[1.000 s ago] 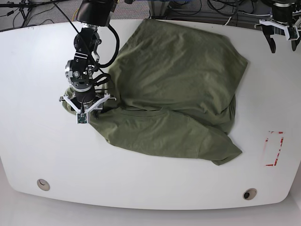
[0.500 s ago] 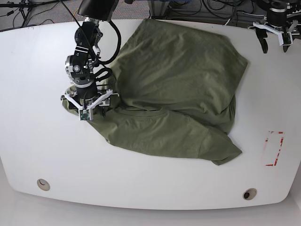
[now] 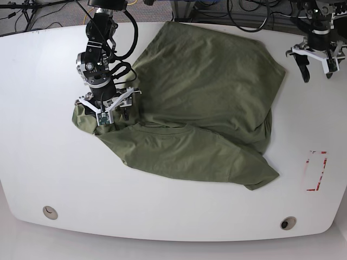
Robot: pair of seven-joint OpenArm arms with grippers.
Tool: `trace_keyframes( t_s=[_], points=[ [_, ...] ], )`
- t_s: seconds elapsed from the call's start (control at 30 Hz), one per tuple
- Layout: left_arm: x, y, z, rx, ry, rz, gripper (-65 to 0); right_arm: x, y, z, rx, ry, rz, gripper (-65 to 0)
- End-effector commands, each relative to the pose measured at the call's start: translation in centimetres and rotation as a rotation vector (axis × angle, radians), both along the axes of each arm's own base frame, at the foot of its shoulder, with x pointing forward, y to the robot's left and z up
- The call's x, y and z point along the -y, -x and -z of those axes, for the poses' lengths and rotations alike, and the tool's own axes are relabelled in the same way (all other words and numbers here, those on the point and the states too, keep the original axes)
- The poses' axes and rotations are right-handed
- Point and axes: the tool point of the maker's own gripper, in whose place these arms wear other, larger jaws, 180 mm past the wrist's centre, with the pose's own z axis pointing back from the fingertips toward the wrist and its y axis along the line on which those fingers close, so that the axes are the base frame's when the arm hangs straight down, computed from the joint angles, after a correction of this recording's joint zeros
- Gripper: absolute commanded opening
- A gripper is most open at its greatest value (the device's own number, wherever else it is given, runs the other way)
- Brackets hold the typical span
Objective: Fold the T-shirt properly
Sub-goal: 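Lift the held sleeve and pull it away from the shirt body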
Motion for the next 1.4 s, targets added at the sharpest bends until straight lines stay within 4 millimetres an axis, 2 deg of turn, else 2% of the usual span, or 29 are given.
trace_keyframes(
  t_s=[0.0, 0.13, 0.27, 0.47, 0.53, 0.87, 0.93, 1.0, 1.27, 1.37],
  points=[
    [-0.3, -0.9, -1.7, 0.059, -0.023, 0.006, -24.1, -0.6, -0.1, -0.8, 0.024, -0.01, -0.015, -27.4],
    [-0.6, -1.4, -2.2, 0.086, -0.033, -0.004, -24.2, -1.2, 0.6, -0.4, 0.01, -0.024, -0.027, -26.7],
    [-0.7, -1.1, -2.3, 0.091, -0.042, -0.005, -24.3, -1.3, 1.9, -0.1, -0.006, -0.017, -0.023, -26.0],
    [-0.9, -0.3, -2.0, 0.073, -0.046, 0.0, -23.7, -1.2, 2.7, 0.1, -0.014, -0.011, -0.022, -25.4],
    [-1.4, 1.1, -1.4, 0.033, -0.054, 0.001, -23.9, -0.8, 3.5, 0.4, -0.022, -0.007, -0.005, -24.6],
    [-2.6, 1.1, -0.6, 0.005, -0.062, -0.003, -23.7, 1.1, 2.5, -0.6, 0.011, 0.007, 0.023, -23.8],
    [-3.3, 2.0, 0.5, -0.037, -0.057, -0.022, -24.0, 3.0, 2.5, -0.7, 0.014, 0.009, 0.054, -23.3],
    [-3.7, 2.2, 0.8, -0.045, -0.056, -0.032, -24.1, 3.3, 2.4, -0.8, 0.02, 0.006, 0.059, -23.0],
    [-5.3, 3.6, 1.2, -0.078, -0.067, -0.079, -24.3, 3.7, 1.7, -1.2, 0.035, 0.01, 0.066, -23.7],
    [-5.4, 3.5, 0.9, -0.078, -0.076, -0.087, -24.5, 3.4, 1.0, -1.0, 0.027, 0.025, 0.048, -24.0]
  ],
)
